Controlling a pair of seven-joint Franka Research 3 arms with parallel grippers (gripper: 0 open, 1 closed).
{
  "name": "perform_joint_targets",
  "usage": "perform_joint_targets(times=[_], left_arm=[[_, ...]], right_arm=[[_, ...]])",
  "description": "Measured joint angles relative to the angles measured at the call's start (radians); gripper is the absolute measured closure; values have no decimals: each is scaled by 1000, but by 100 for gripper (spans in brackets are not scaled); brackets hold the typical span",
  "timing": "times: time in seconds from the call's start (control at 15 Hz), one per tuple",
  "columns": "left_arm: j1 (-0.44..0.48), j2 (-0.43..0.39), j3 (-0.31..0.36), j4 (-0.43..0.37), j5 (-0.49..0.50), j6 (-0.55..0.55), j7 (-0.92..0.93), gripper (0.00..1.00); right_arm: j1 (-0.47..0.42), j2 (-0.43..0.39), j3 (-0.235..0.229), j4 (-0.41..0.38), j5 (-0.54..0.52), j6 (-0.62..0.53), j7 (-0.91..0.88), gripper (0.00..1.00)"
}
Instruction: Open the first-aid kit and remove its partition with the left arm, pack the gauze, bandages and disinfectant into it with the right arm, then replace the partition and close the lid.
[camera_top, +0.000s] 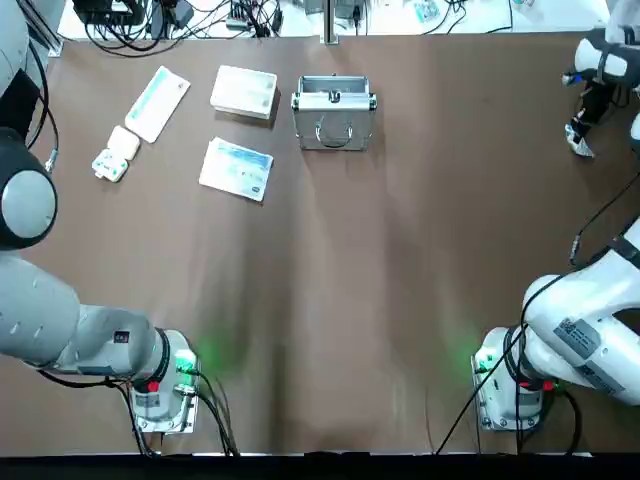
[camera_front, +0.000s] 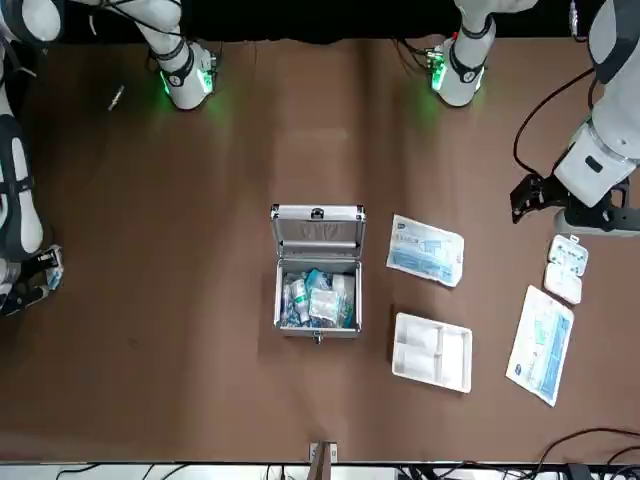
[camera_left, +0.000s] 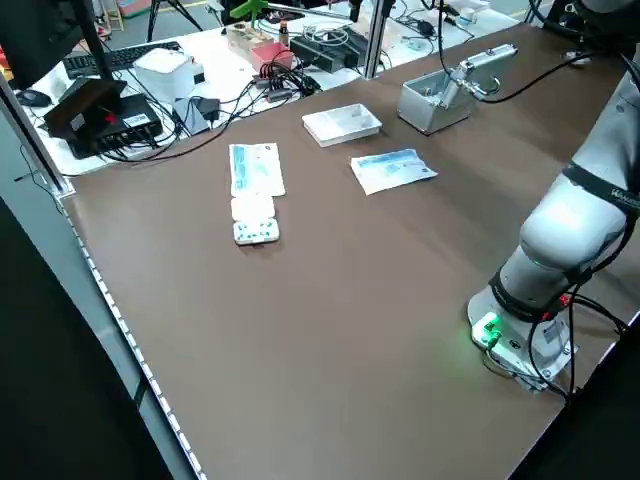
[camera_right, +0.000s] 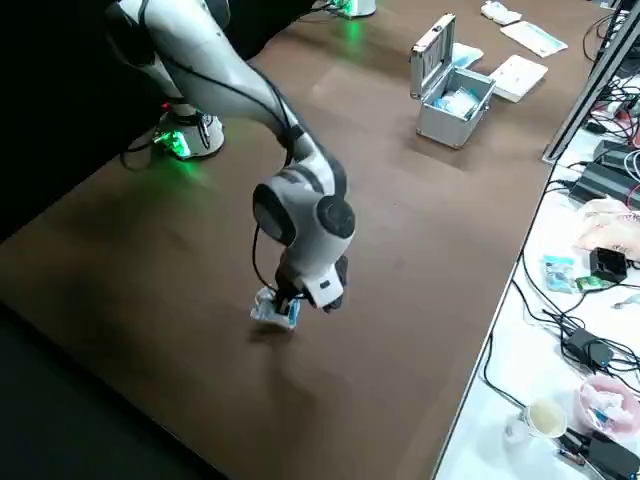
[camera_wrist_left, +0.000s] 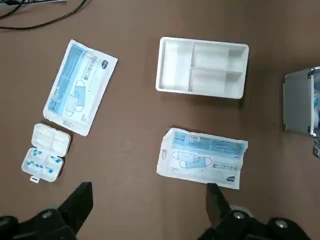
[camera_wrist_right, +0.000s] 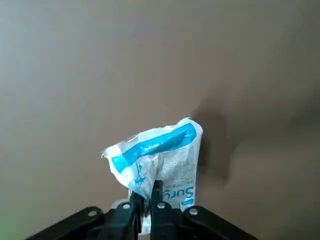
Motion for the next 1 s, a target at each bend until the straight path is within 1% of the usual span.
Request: perform_joint_targets(times=[0.2,0.33,0.4,0.47,0.6,0.67,0.73,0.8,1.0], left_arm=[[0,0,-2,0,0,3,0,0],[1,-1,-2,0,0,5,0,0],[1,-1,-2,0,0,6,0,0],[0,-1,-2,0,0,7,0,0],[1,-2,-2,0,0,11,0,0],[3,-2,-1,0,0,11,0,0],[4,-3,-1,1,0,12,0,0],[6,-4,0,1,0,12,0,0],[7,-6,1,1,0,11,1,0]], right_arm=[[7,-25,81,12,1,-103,116,92],[11,-38,152,17,2,-171,231,92],[11,-47,199,19,5,-212,301,92],[11,-54,255,21,23,-259,388,92],[17,-65,366,21,104,-309,601,92],[31,-68,407,20,145,-312,714,92],[60,-70,434,20,178,-309,826,92],[103,-72,446,21,212,-288,935,92],[258,-72,451,21,301,-200,1205,92]])
